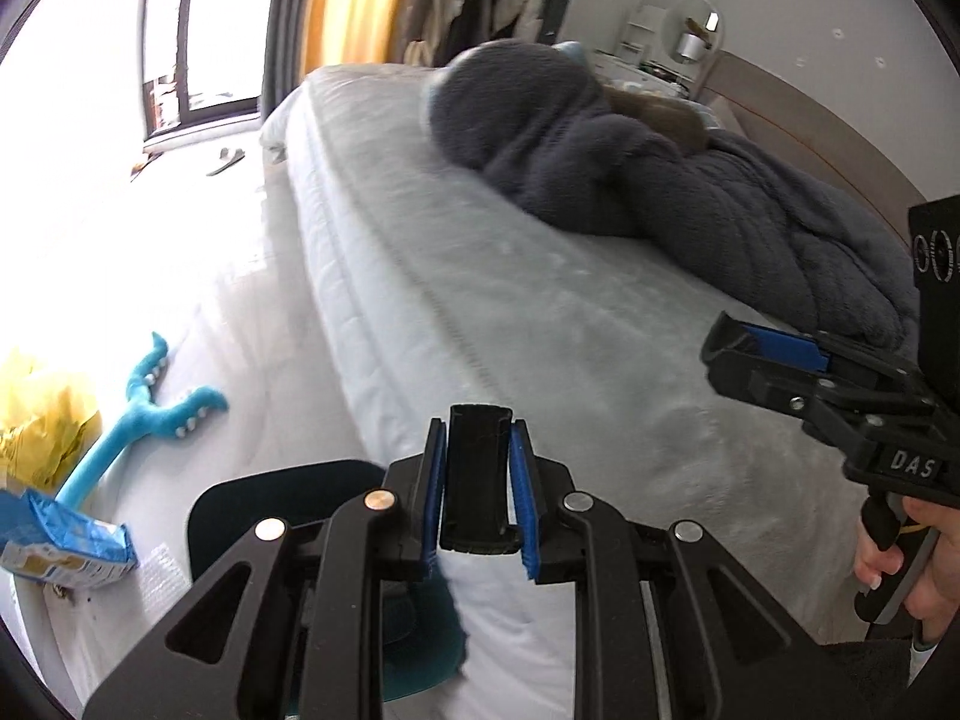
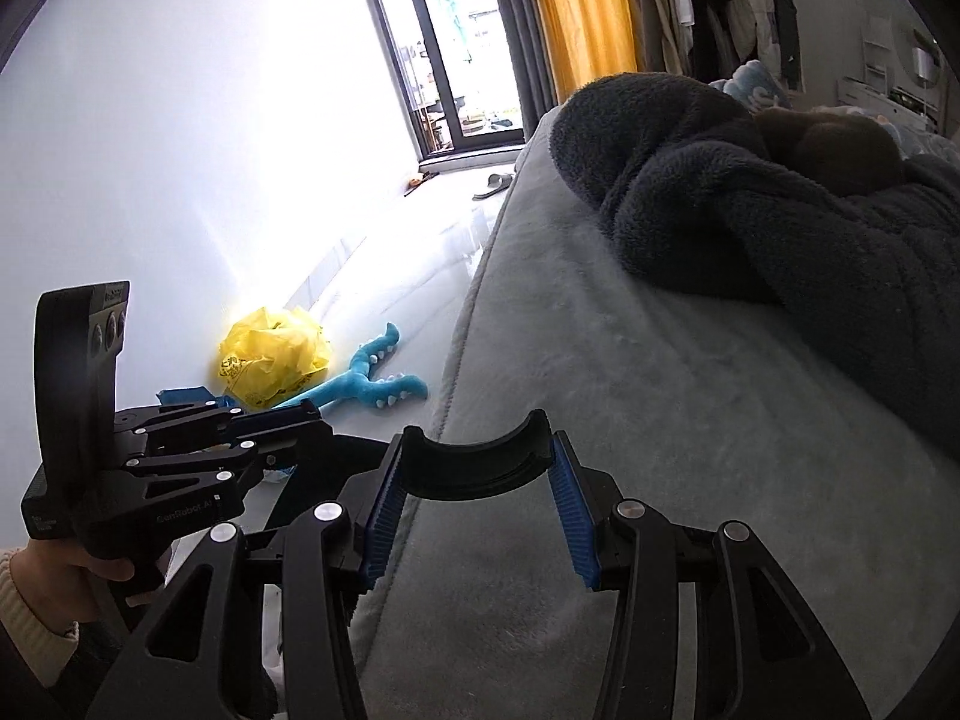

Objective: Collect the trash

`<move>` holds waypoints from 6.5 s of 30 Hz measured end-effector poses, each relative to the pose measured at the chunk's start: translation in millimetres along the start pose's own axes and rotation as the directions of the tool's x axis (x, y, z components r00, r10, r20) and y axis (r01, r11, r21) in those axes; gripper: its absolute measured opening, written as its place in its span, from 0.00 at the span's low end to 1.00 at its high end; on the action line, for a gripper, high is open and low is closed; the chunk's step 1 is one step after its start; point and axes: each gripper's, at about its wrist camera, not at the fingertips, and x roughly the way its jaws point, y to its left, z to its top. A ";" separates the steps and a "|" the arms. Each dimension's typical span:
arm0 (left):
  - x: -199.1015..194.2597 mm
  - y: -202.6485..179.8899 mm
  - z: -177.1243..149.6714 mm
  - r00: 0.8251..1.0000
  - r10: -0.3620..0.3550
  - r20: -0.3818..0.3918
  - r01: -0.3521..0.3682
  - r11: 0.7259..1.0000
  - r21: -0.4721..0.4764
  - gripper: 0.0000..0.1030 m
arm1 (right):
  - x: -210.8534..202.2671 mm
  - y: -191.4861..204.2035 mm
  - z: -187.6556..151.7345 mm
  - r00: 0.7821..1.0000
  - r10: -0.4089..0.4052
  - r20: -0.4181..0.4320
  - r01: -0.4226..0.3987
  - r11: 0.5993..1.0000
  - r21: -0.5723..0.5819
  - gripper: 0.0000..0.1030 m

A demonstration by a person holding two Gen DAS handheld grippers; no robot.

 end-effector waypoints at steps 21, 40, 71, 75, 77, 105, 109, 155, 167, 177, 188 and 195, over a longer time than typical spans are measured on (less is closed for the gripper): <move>6.7 120.6 -50.2 0.977 0.066 -0.203 -0.102 0.980 -0.171 0.22 | 85.2 106.9 22.5 0.992 0.101 -0.079 -0.110 0.987 -0.116 0.46; -29.6 170.8 -54.4 0.982 0.137 -0.133 -0.163 0.964 -0.209 0.84 | 161.0 142.1 3.6 0.970 0.060 -0.234 -0.092 0.987 -0.131 0.46; -107.5 147.1 -17.4 0.959 0.166 0.228 -0.142 0.983 -0.120 0.95 | 194.5 146.5 -25.4 0.929 0.006 -0.369 -0.060 0.989 -0.136 0.75; -108.9 138.0 -13.2 0.952 0.174 0.254 -0.150 0.983 -0.110 0.96 | 186.9 143.8 -22.4 0.935 0.010 -0.355 -0.062 0.989 -0.134 0.78; -108.7 135.2 -12.1 0.950 0.170 0.260 -0.147 0.983 -0.109 0.96 | 182.0 141.5 -21.4 0.938 0.010 -0.347 -0.060 0.989 -0.134 0.79; -117.2 51.6 -4.7 0.916 0.229 0.328 -0.222 0.973 -0.060 0.97 | 40.2 86.5 1.2 0.988 -0.151 -0.015 0.147 0.978 -0.149 0.97; -129.2 27.4 -12.9 0.919 0.236 0.315 -0.227 0.972 -0.066 0.97 | -15.4 67.0 -10.5 0.976 -0.207 0.062 0.212 0.973 -0.092 0.97; -199.1 -58.8 -106.4 0.905 0.194 0.377 -0.246 0.965 0.092 0.97 | -275.0 24.2 -164.8 0.882 -0.352 0.313 0.327 0.936 0.132 0.97; -200.6 -52.8 -107.6 0.911 0.173 0.375 -0.211 0.976 0.062 0.97 | -272.0 29.9 -165.6 0.881 -0.358 0.309 0.339 0.934 0.117 0.97; -201.7 -49.8 -107.4 0.913 0.168 0.372 -0.201 0.978 0.053 0.97 | -272.1 28.6 -165.6 0.882 -0.357 0.309 0.338 0.934 0.115 0.97; -201.5 -51.2 -107.2 0.913 0.169 0.372 -0.202 0.978 0.050 0.97 | -272.2 28.5 -165.2 0.882 -0.357 0.309 0.338 0.934 0.115 0.97; -201.7 -51.5 -107.0 0.913 0.170 0.372 -0.202 0.978 0.051 0.97 | -271.5 28.4 -165.1 0.883 -0.355 0.308 0.336 0.935 0.114 0.97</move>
